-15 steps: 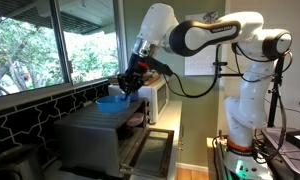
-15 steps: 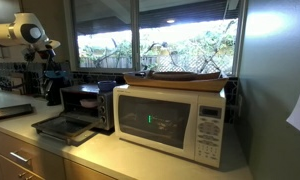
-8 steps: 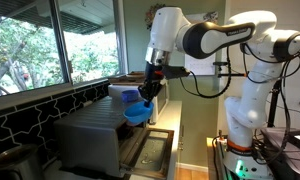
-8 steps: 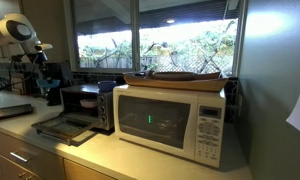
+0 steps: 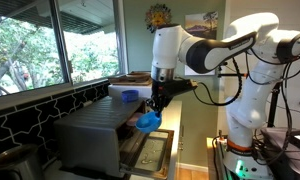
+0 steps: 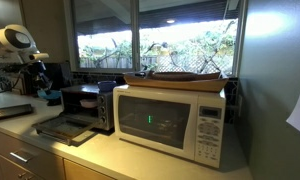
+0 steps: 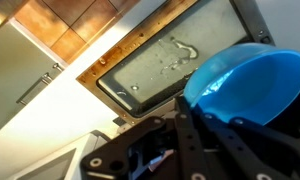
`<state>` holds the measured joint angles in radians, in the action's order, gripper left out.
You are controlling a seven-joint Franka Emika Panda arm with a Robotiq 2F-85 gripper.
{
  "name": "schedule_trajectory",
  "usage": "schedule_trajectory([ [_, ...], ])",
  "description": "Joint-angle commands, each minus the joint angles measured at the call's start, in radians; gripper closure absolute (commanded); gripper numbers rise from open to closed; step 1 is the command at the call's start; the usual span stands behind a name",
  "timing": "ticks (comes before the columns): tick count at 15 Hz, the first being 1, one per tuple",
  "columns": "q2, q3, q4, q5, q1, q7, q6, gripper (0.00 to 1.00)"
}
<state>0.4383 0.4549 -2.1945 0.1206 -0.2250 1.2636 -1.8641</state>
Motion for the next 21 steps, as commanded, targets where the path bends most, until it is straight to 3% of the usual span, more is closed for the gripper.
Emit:
schedule_trajectory([
  [1,0.022,0.006,-0.067,-0.016,0.023,0.18,-0.051,0.99],
  [2,0.019,0.002,-0.074,-0.012,0.029,0.225,-0.068,0.99],
  [3,-0.004,-0.005,-0.033,0.002,0.007,0.149,-0.023,0.96],
  [12,-0.004,-0.008,-0.047,0.003,0.017,0.212,-0.04,0.99],
  [21,-0.158,0.023,-0.039,0.108,0.038,0.384,-0.209,0.99],
])
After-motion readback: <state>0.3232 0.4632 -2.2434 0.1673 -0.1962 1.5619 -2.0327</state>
